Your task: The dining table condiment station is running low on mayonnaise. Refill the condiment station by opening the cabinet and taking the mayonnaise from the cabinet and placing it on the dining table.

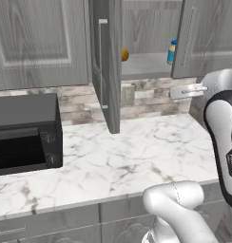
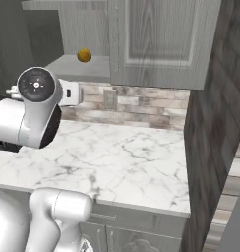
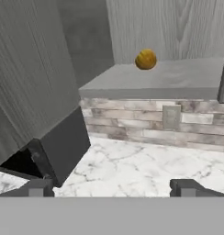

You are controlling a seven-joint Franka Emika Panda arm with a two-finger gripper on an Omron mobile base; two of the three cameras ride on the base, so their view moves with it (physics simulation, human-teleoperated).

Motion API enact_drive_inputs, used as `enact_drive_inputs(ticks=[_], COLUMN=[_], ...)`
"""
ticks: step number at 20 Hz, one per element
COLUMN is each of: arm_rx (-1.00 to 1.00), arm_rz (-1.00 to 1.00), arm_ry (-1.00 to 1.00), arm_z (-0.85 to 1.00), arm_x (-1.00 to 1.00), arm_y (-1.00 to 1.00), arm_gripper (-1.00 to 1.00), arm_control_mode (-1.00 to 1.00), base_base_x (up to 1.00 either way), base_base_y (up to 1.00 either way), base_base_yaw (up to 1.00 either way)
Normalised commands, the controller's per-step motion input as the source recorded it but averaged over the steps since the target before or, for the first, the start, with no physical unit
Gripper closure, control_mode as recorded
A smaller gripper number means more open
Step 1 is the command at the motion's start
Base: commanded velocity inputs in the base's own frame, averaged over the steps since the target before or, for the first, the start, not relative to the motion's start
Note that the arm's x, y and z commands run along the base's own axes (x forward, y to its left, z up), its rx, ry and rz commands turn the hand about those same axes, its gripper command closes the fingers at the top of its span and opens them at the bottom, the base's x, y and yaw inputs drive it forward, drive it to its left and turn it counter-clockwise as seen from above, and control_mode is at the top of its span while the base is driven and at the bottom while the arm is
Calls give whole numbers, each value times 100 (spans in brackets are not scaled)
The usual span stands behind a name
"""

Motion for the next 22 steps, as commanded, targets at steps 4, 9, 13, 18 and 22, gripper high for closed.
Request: enact_drive_inputs(ticks=[4,9,13,18,22], arm_rx=[-24,0,-2,0,2], arm_rz=[-26,-17,-8,-12,-4], arm_ry=[-25,-42,-38,-1,0], arm_z=[39,53,54,5,0], arm_x=[0,0,5,7,28], arm_y=[-89,-52,-9,-13,-29], arm_gripper=[-100,-100,-100,-100,-100], arm_control_mode=[-100,-100,-100,-100,-100], base_base_x=[0,0,0,0,0], base_base_y=[0,0,0,0,0], base_base_yaw=[0,0,0,0,0])
